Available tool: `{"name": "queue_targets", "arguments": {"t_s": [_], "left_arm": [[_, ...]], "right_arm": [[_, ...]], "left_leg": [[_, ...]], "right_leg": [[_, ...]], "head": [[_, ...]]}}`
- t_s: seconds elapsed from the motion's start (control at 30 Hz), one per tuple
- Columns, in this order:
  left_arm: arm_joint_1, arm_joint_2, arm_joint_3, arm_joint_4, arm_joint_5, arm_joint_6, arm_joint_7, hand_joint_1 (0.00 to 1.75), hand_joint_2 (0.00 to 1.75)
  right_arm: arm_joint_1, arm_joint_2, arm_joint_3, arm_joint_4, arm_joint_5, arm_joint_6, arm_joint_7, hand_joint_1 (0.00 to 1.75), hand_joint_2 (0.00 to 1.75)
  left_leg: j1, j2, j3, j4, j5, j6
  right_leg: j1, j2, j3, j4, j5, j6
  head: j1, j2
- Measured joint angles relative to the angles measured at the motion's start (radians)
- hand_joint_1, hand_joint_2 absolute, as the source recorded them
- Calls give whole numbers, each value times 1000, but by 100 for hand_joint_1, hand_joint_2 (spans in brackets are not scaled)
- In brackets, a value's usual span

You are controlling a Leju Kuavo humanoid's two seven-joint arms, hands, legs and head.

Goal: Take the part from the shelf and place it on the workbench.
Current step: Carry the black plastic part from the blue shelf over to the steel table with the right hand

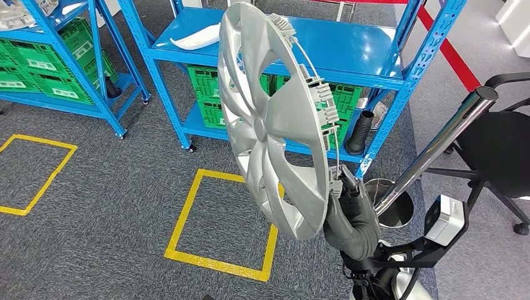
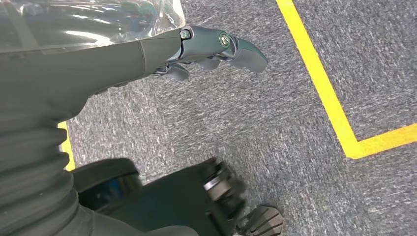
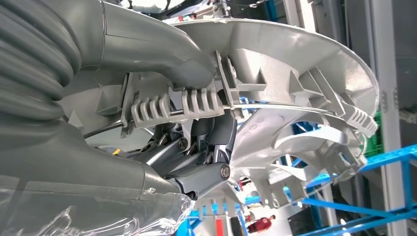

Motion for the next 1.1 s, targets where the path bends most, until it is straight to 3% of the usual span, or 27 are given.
{"name": "queue_targets", "arguments": {"t_s": [0.1,0.17,0.27,0.33,0.37,0.4,0.47,0.53,0.57,0.63,0.7,0.77,0.8,0.83,0.87,0.93,1.0,1.07,1.1], "left_arm": [[1,0,0,0,0,0,4,0,175],[2,0,0,0,1,3,9,0,175],[2,-2,0,0,4,9,21,0,175],[2,-2,0,0,5,12,26,0,175],[2,-2,0,0,5,12,28,0,175],[2,-2,0,0,5,13,29,0,175],[1,-2,0,0,6,13,27,0,175],[-1,-3,0,-1,7,13,25,0,175],[-2,-4,0,-2,8,13,25,0,175],[-1,-6,0,-4,9,13,26,0,175],[-1,-6,-1,-5,11,13,27,0,175],[-2,-6,-1,-5,12,13,28,0,175],[-3,-6,-1,-5,12,13,28,0,175],[-2,-6,-1,-5,13,13,28,0,175],[-1,-6,-1,-5,13,13,28,0,175],[0,-6,-1,-5,14,13,28,0,175],[-2,-6,-1,-5,15,14,28,0,175],[-4,-6,-1,-6,17,14,28,0,175],[-3,-6,-1,-6,17,14,28,0,175]], "right_arm": [[2,0,-1,0,0,-9,4,175,175],[3,0,-2,0,0,-17,11,175,175],[3,0,-3,1,0,-24,20,175,175],[4,0,-3,4,0,-27,25,175,175],[5,0,-3,5,0,-29,26,175,175],[5,0,-3,6,0,-30,28,175,175],[6,-1,-3,7,0,-31,29,175,175],[6,-1,-3,8,0,-32,29,175,175],[7,-1,-3,8,0,-32,29,175,175],[6,-1,-3,8,0,-32,30,175,175],[6,-1,-3,9,0,-33,30,175,175],[7,-1,-2,9,0,-34,31,175,175],[7,-1,-2,9,0,-34,31,175,175],[7,-1,-2,10,0,-34,31,175,175],[6,-1,-2,10,0,-34,31,175,175],[6,-1,-2,12,0,-34,31,175,175],[5,-1,-1,12,0,-34,32,175,175],[4,-1,-1,12,0,-34,33,175,175],[3,-1,-1,13,0,-34,33,175,175]], "left_leg": [[-3,-2,1,-28,0,21],[0,-6,-5,-35,9,39],[0,-12,-16,-35,19,52],[-2,-21,-24,-29,21,52],[-3,-28,-28,-24,22,52],[-4,-36,-31,-20,22,51],[-4,-53,-37,-12,20,46],[-2,-70,-53,-4,23,35],[0,-80,-62,-2,27,28],[3,-93,-72,0,31,15],[1,-68,-92,36,4,3],[0,-30,-142,145,-55,-7],[2,-22,-170,209,-80,-10],[2,-19,-188,252,-90,-12],[3,-17,-191,262,-80,-12],[2,-3,-144,170,-15,-7],[-7,40,-84,49,33,5],[-17,63,-68,3,36,19],[-19,55,-71,-1,37,26]], "right_leg": [[-1,-6,-10,2,8,19],[-2,-5,-22,25,-14,29],[-2,-2,-82,176,-106,35],[-2,-2,-113,266,-134,35],[-2,0,-106,263,-120,33],[-2,5,-82,223,-91,30],[-3,45,-18,98,-35,22],[-4,79,12,27,-22,18],[-4,80,13,21,-26,17],[-4,58,11,13,-27,10],[-8,32,13,5,-23,1],[-8,3,14,4,-23,-7],[-7,-11,14,5,-24,-10],[-6,-24,14,6,-25,-11],[-6,-37,14,7,-26,-11],[-4,-59,17,8,-29,-10],[-1,-77,19,9,-32,-5],[4,-95,18,10,-32,4],[5,-106,18,10,-31,10]], "head": [[0,0],[2,0],[8,0],[9,0],[9,0],[9,0],[8,0],[6,0],[5,0],[5,0],[-2,0],[-8,0],[-9,0],[-9,0],[-9,0],[-9,0],[-9,0],[-8,0],[-8,0]]}}
